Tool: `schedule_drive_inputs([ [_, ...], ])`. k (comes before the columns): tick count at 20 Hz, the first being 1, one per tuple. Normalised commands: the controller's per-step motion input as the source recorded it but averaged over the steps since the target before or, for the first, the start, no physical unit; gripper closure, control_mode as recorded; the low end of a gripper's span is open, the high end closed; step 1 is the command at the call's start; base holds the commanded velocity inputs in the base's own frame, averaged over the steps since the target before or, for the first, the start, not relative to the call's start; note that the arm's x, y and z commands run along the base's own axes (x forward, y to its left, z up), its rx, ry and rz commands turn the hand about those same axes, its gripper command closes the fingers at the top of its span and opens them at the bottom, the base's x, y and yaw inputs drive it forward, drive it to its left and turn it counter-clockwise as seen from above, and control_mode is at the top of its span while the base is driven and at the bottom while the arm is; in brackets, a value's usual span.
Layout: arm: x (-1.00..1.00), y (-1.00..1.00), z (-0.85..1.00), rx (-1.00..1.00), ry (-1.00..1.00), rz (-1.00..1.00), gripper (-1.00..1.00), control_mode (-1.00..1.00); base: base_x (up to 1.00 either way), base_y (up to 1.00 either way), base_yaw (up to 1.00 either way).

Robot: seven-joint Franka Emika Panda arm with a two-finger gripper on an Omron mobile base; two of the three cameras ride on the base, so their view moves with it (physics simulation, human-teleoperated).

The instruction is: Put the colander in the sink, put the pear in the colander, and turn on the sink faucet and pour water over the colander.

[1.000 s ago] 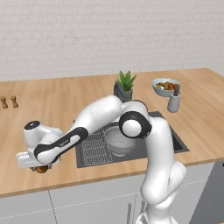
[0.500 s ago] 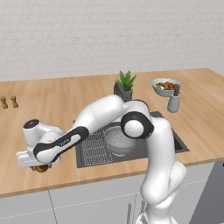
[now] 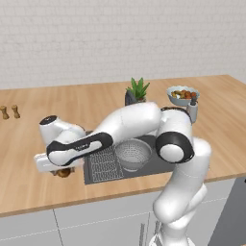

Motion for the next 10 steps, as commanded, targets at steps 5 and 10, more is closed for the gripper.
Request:
schedule_drive_inputs([
  [5, 0.01, -1.0, 0.28, 0.0, 0.06, 0.0, 1.0, -1.0, 0.0, 0.0, 0.0],
  [10, 0.08, -1.0, 0.15, 0.0, 0.03, 0.01, 1.0, -1.0, 0.0, 0.0, 0.0],
])
